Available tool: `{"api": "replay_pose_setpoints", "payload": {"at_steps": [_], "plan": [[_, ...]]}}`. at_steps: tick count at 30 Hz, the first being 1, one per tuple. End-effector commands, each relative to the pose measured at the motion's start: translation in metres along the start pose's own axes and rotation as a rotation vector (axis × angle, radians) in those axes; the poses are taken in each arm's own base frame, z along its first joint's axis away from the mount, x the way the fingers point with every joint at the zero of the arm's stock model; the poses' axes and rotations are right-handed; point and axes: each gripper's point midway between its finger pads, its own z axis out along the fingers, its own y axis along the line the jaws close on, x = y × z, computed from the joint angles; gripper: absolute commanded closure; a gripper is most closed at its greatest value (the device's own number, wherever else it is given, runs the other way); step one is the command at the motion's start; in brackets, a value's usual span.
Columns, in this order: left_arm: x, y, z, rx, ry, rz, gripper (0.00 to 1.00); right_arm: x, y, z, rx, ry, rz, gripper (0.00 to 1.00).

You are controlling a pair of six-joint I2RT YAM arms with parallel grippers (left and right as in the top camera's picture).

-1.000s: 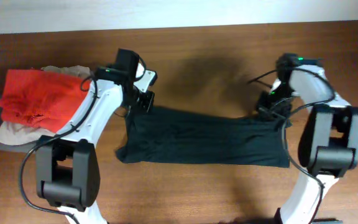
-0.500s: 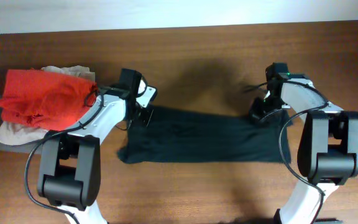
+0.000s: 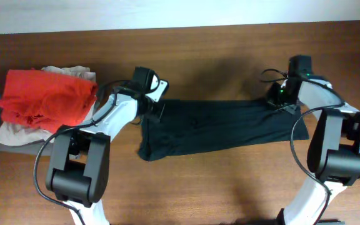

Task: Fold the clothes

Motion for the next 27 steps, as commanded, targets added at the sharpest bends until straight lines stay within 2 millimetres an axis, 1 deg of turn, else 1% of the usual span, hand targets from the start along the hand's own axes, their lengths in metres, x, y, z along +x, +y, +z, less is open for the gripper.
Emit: {"api": "replay_pose_setpoints", "payload": {"at_steps": [1, 4, 5, 8, 11, 14, 15, 17, 20, 21, 22, 23, 25, 27], "plan": [[-0.028, 0.010, -0.022, -0.005, -0.031, -0.085, 0.58, -0.005, 0.025, -0.014, -0.147, 0.049, -0.081, 0.87], [-0.026, 0.017, -0.041, -0.010, 0.023, -0.211, 0.56, -0.011, 0.037, -0.040, -0.176, 0.071, -0.078, 0.76], [-0.024, 0.019, -0.044, -0.012, 0.039, -0.241, 0.53, -0.013, 0.040, -0.047, -0.179, 0.074, -0.078, 0.73], [-0.010, 0.023, -0.052, -0.019, 0.104, -0.335, 0.51, -0.021, 0.048, -0.074, -0.182, 0.063, -0.081, 0.62], [0.011, 0.021, -0.056, 0.006, 0.187, -0.421, 0.52, -0.031, 0.053, -0.101, -0.191, 0.027, -0.084, 0.62], [0.025, 0.019, -0.058, 0.030, 0.243, -0.461, 0.54, -0.041, 0.056, -0.125, -0.202, -0.017, -0.086, 0.62], [0.034, 0.020, -0.058, 0.030, 0.271, -0.480, 0.55, -0.045, 0.056, -0.136, -0.205, -0.033, -0.084, 0.61], [0.045, 0.019, -0.056, 0.035, 0.305, -0.496, 0.55, -0.046, 0.054, -0.141, -0.206, -0.039, -0.080, 0.61], [0.066, 0.012, -0.048, 0.062, 0.366, -0.515, 0.55, -0.044, 0.051, -0.143, -0.204, -0.030, -0.071, 0.61], [0.075, 0.011, -0.045, 0.064, 0.387, -0.520, 0.54, -0.043, 0.050, -0.143, -0.205, -0.026, -0.072, 0.61], [0.082, 0.009, -0.040, 0.075, 0.396, -0.526, 0.51, -0.042, 0.051, -0.143, -0.208, -0.022, -0.082, 0.61], [0.084, 0.007, -0.035, 0.099, 0.391, -0.534, 0.48, -0.041, 0.052, -0.143, -0.213, -0.020, -0.089, 0.61], [0.082, 0.002, -0.028, 0.171, 0.362, -0.554, 0.45, -0.040, 0.054, -0.144, -0.223, -0.016, -0.090, 0.61], [0.076, -0.002, -0.022, 0.262, 0.311, -0.579, 0.36, -0.040, 0.055, -0.144, -0.230, -0.015, -0.097, 0.62]]}}
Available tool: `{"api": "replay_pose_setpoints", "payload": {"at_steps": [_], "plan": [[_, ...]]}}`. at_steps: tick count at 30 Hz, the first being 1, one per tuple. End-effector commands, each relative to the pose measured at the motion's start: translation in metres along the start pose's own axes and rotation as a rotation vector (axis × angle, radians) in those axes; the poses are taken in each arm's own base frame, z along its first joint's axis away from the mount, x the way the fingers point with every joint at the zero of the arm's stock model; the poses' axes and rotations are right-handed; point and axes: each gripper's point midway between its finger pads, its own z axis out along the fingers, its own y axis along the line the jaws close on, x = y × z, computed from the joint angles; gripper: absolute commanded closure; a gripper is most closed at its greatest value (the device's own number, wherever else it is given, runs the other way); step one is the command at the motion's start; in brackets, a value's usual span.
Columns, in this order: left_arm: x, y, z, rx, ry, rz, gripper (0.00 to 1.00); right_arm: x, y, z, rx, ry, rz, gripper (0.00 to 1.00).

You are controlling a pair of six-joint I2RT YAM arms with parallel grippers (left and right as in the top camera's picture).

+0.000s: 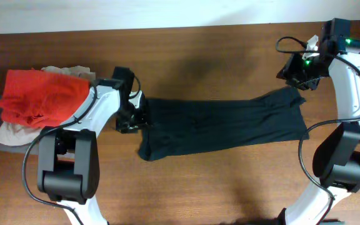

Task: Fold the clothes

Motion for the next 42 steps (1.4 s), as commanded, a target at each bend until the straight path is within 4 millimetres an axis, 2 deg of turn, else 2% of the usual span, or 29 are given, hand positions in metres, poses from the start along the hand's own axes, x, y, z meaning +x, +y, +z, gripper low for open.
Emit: {"api": "replay_pose_setpoints", "payload": {"at_steps": [1, 5, 7, 9, 13, 17, 19, 22, 23, 25, 28, 30, 32, 37, 42], "plan": [[0.001, -0.011, 0.008, 0.180, 0.012, -0.041, 0.31, -0.004, 0.010, -0.013, -0.036, -0.029, -0.043, 0.61], [0.005, -0.002, 0.017, 0.220, 0.010, -0.096, 0.16, -0.003, 0.010, -0.013, -0.035, -0.027, -0.049, 0.62], [0.005, 0.003, 0.023, 0.225, 0.000, -0.131, 0.04, -0.003, 0.010, -0.013, -0.035, -0.027, -0.048, 0.62], [0.004, 0.003, 0.027, 0.249, -0.011, -0.153, 0.01, -0.003, 0.010, -0.013, -0.035, -0.027, -0.048, 0.62], [0.007, -0.015, 0.031, 0.374, -0.009, -0.127, 0.01, -0.003, 0.010, -0.013, -0.035, -0.027, -0.048, 0.63], [0.019, -0.021, 0.040, 0.394, 0.037, -0.124, 0.01, -0.003, 0.010, -0.013, -0.036, -0.026, -0.048, 0.66], [0.020, -0.025, 0.041, 0.403, 0.042, -0.116, 0.05, -0.003, 0.010, -0.013, -0.037, -0.026, -0.047, 0.66], [0.020, -0.027, 0.042, 0.407, 0.043, -0.110, 0.11, -0.002, 0.013, -0.013, -0.049, -0.023, -0.048, 0.66], [0.021, -0.027, 0.042, 0.407, 0.047, -0.113, 0.16, -0.002, 0.013, -0.013, -0.053, -0.022, -0.047, 0.66], [0.029, -0.025, 0.043, 0.398, 0.079, -0.126, 0.16, -0.002, 0.013, -0.014, -0.052, -0.020, -0.047, 0.67], [0.022, -0.027, 0.043, 0.409, 0.050, -0.117, 0.13, -0.002, 0.013, -0.014, -0.052, -0.021, -0.047, 0.67], [0.020, -0.027, 0.043, 0.411, 0.044, -0.117, 0.20, -0.001, 0.013, -0.014, -0.052, -0.018, -0.047, 0.67], [0.019, -0.027, 0.043, 0.412, 0.039, -0.114, 0.33, -0.001, 0.013, -0.014, -0.051, -0.016, -0.045, 0.67], [0.001, -0.037, 0.041, 0.449, -0.030, -0.091, 0.60, 0.000, 0.013, -0.014, -0.051, -0.015, -0.045, 0.69], [-0.003, -0.047, 0.041, 0.462, -0.050, -0.055, 0.81, 0.001, 0.012, -0.014, -0.050, -0.010, -0.042, 0.70]]}}
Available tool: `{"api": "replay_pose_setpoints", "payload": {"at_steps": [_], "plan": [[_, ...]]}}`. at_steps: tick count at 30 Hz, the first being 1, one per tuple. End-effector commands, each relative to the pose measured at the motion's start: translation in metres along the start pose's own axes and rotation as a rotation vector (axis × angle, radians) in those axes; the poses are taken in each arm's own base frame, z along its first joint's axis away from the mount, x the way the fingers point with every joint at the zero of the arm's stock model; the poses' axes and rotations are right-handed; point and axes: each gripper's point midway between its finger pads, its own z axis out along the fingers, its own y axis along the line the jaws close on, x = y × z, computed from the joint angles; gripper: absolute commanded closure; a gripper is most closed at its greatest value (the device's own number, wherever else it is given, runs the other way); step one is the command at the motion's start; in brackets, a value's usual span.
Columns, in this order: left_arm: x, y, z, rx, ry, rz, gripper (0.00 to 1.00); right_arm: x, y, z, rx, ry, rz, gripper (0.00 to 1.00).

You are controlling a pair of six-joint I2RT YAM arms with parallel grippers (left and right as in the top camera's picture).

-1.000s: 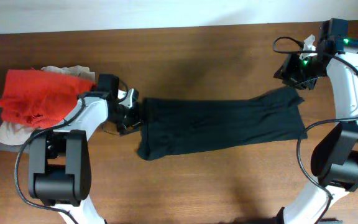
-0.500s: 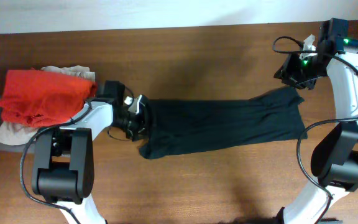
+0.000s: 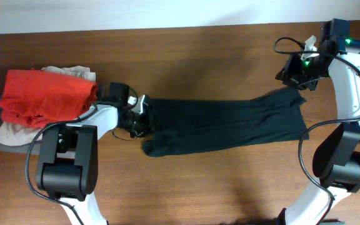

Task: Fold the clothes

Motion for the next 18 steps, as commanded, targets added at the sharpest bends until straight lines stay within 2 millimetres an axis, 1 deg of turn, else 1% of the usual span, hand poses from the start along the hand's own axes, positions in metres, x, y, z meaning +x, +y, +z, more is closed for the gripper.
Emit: {"api": "replay_pose_setpoints", "payload": {"at_steps": [1, 4, 8, 9, 12, 14, 16, 18], "plan": [[0.002, -0.003, 0.009, 0.016, 0.007, 0.014, 0.83, -0.004, 0.008, -0.013, -0.023, -0.032, -0.024, 0.70], [0.001, -0.009, 0.012, 0.028, 0.005, 0.036, 0.84, -0.004, 0.008, -0.013, -0.023, -0.032, -0.024, 0.71], [0.002, -0.010, 0.014, 0.027, 0.008, 0.040, 0.98, -0.004, 0.008, -0.013, -0.023, -0.033, -0.024, 0.71], [0.003, -0.010, 0.014, 0.027, 0.009, 0.039, 0.99, -0.004, 0.008, -0.013, -0.023, -0.033, -0.024, 0.71], [0.003, -0.009, 0.013, 0.025, 0.012, 0.028, 1.00, -0.004, 0.007, -0.014, -0.023, -0.032, -0.021, 0.71], [0.005, -0.004, 0.011, 0.010, 0.017, -0.019, 0.99, -0.004, 0.006, -0.014, -0.022, -0.032, -0.019, 0.71], [0.004, 0.006, 0.005, -0.026, 0.009, -0.066, 0.99, -0.004, 0.006, -0.014, -0.021, -0.031, -0.017, 0.71], [0.001, 0.015, -0.007, -0.058, -0.015, -0.098, 0.99, -0.004, 0.005, -0.015, -0.021, -0.031, -0.015, 0.71]]}}
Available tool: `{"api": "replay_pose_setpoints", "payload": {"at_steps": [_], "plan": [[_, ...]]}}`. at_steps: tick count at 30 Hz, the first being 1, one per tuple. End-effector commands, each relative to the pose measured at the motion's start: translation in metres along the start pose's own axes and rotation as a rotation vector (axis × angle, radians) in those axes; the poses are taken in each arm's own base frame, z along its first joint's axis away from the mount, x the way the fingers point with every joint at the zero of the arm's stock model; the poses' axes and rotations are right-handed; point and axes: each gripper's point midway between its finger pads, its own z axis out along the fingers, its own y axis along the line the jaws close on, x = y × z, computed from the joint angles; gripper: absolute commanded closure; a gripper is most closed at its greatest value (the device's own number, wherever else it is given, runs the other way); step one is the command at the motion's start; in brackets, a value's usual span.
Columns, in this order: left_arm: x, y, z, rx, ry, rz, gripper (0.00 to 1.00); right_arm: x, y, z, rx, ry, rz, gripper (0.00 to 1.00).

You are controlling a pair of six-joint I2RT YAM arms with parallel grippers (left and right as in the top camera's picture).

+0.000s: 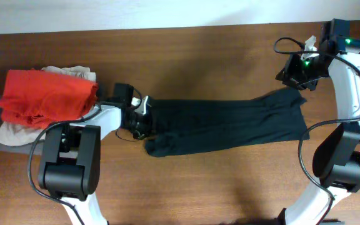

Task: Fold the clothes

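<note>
A long black garment [224,128] lies stretched left to right across the middle of the wooden table [199,62]. My left gripper [144,119] sits low at its left end, where the cloth bunches against it, and appears shut on that edge. My right gripper [292,87] is at the far right, above the garment's upper right corner, which is drawn up to a point towards it; it appears shut on that corner. The fingers themselves are mostly hidden by the arms.
A pile of other clothes lies at the left: a red garment [45,97] on top of a beige one [74,71], with a grey piece under them. The table's back edge meets a white wall [136,12].
My left gripper has shifted slightly to the right at the garment's left end. The right arm and the rest of the garment look unchanged.
Both grippers were first at the black garment's upper corners as it lay flat. Then the right gripper stood farther back and right with its corner drawn up, and the left had moved left. Later the left gripper was low at the bunched left edge, where it stays.
</note>
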Motion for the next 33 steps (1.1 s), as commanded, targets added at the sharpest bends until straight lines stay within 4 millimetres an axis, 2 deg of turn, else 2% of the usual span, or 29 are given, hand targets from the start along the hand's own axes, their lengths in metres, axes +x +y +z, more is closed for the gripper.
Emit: {"api": "replay_pose_setpoints", "payload": {"at_steps": [1, 4, 7, 12, 17, 21, 26, 29, 33], "plan": [[-0.007, 0.019, -0.019, -0.056, -0.046, -0.076, 0.99, -0.005, 0.005, -0.014, -0.021, -0.033, -0.016, 0.71], [-0.017, 0.021, -0.040, -0.074, -0.106, -0.083, 0.99, -0.006, 0.001, -0.016, -0.013, -0.036, -0.009, 0.70], [-0.026, 0.024, -0.063, -0.117, -0.173, -0.090, 0.99, -0.009, -0.016, -0.019, 0.048, -0.051, 0.012, 0.68], [-0.029, 0.033, -0.086, -0.204, -0.209, -0.091, 0.99, -0.012, -0.048, -0.029, 0.109, -0.066, 0.108, 0.68], [-0.037, 0.032, -0.107, -0.324, -0.222, -0.065, 0.99, -0.014, -0.066, -0.037, 0.109, -0.074, 0.176, 0.68], [-0.048, 0.012, -0.126, -0.410, -0.248, -0.021, 0.99, -0.016, -0.074, -0.041, 0.112, -0.082, 0.195, 0.68], [-0.058, -0.033, -0.142, -0.514, -0.292, 0.089, 0.99, -0.016, -0.078, -0.043, 0.109, -0.086, 0.204, 0.68], [-0.058, -0.063, -0.136, -0.545, -0.317, 0.178, 1.00, -0.016, -0.078, -0.043, 0.109, -0.087, 0.204, 0.68], [-0.047, -0.093, -0.113, -0.582, -0.320, 0.275, 1.00, -0.016, -0.074, -0.042, 0.089, -0.083, 0.203, 0.68]]}}
